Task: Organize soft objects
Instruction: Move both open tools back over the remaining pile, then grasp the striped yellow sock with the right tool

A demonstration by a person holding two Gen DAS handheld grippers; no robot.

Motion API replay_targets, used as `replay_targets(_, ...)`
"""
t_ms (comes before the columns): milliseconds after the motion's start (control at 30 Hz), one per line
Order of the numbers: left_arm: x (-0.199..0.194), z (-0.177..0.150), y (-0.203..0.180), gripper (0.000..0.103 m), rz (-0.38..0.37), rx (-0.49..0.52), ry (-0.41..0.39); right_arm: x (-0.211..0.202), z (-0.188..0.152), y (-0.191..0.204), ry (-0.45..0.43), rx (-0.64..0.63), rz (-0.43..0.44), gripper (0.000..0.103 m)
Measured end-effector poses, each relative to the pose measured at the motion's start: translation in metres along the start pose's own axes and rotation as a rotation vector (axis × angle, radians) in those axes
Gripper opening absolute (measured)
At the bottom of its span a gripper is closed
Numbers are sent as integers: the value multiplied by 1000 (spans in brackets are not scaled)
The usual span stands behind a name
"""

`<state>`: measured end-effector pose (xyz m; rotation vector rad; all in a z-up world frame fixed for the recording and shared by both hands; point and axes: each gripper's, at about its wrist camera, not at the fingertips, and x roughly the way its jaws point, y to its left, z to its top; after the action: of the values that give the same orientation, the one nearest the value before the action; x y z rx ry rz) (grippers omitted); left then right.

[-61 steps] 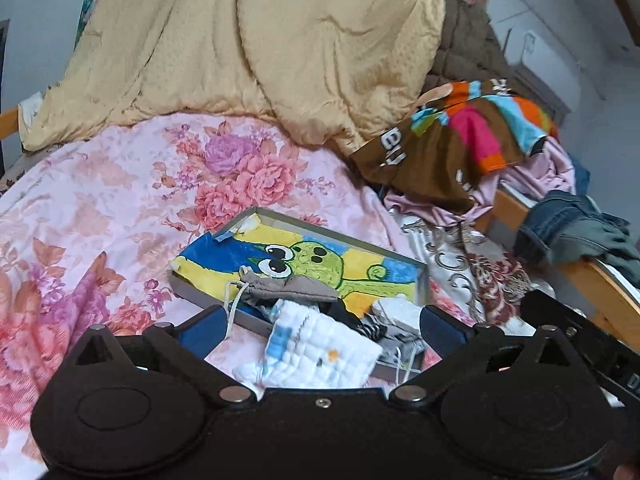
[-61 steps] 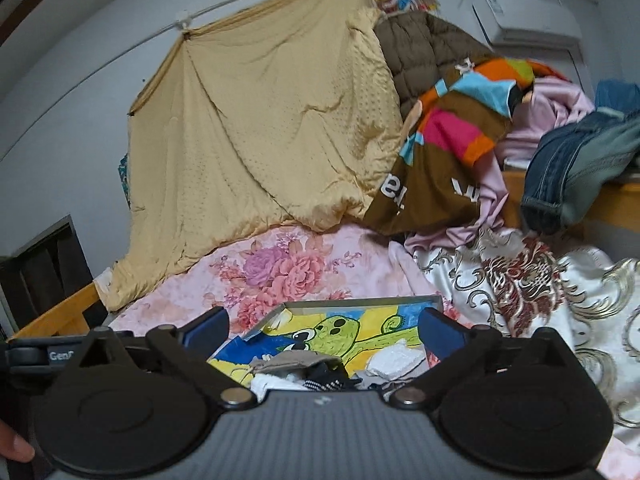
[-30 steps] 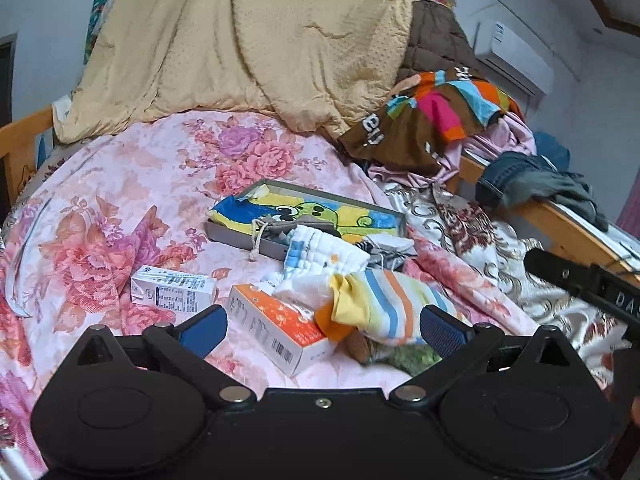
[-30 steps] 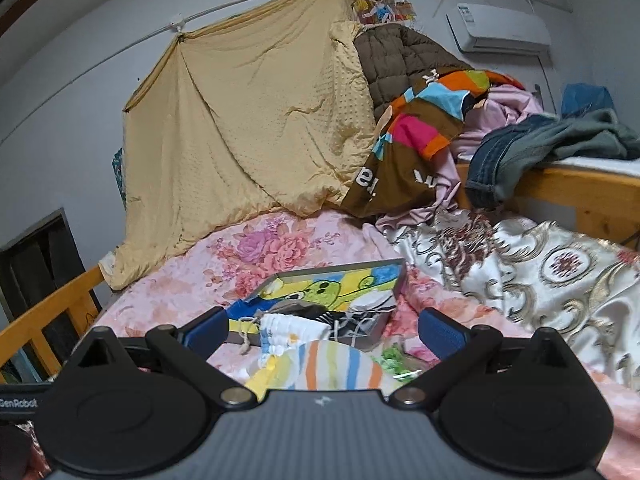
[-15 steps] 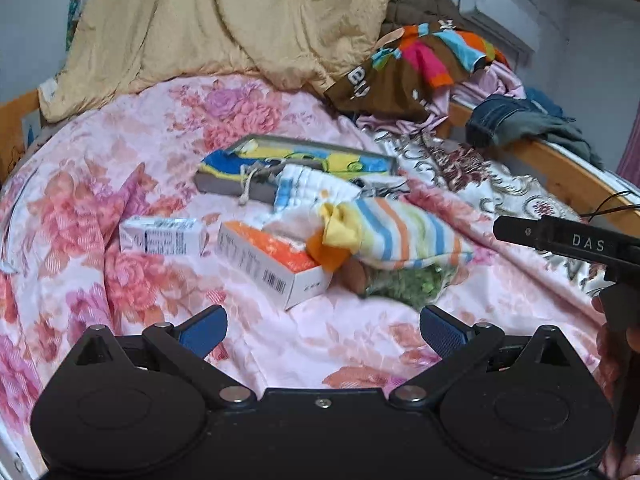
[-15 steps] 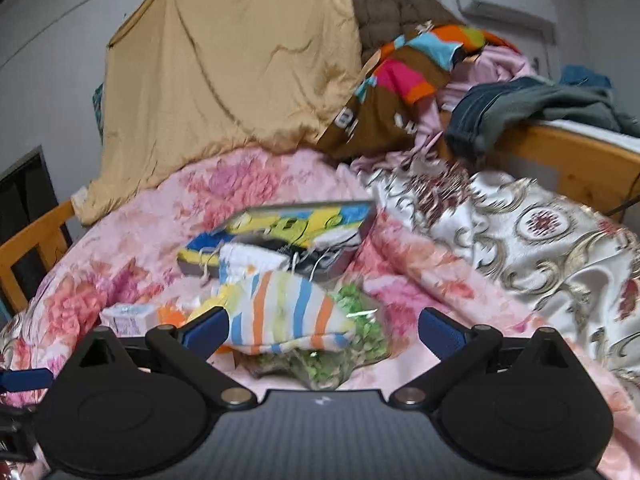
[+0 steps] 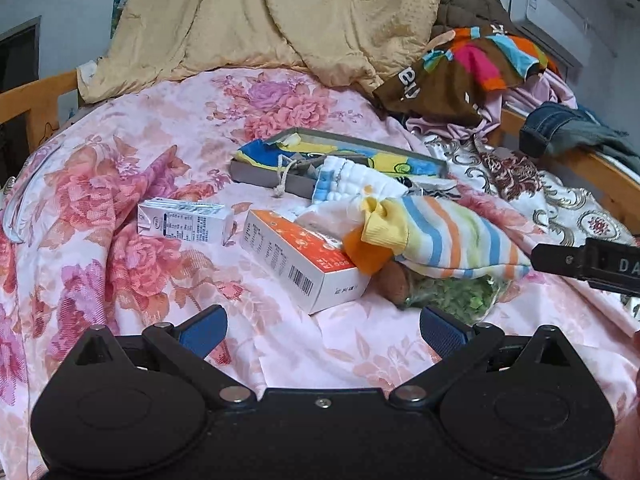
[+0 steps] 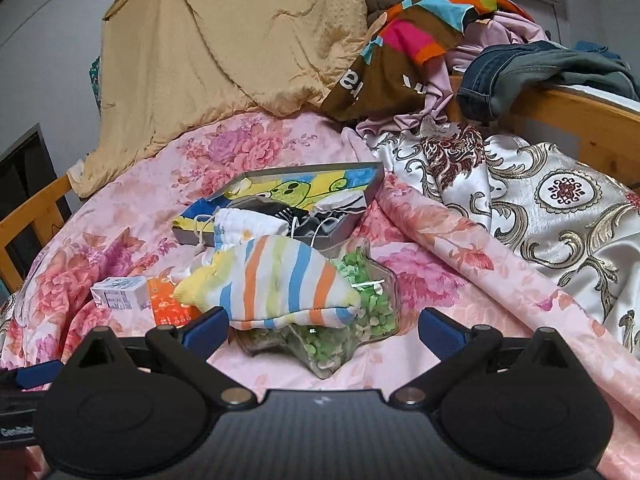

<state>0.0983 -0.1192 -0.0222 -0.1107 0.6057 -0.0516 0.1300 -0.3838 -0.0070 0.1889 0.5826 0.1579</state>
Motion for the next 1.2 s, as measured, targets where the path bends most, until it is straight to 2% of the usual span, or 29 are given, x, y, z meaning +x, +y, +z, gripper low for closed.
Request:
replay_targets(300,15,13,-1,102,-34,43,-31,5,-1,-8,2,35,2,103)
replay_targets(533,27,29,2,102,-144,156,-56,0,0,0,-35,21,14,103)
replay_targets(733,49,39,18,102,-252,201,-51,-4,2,9,-75,-15,21,103)
replay_targets(967,74,45,48,102,-289,232,-71,33,17,24,-65,-146,31,103)
replay_targets(1200,107,69,65,102,-299,150,-60,79,31,42,-58,-273,73,103)
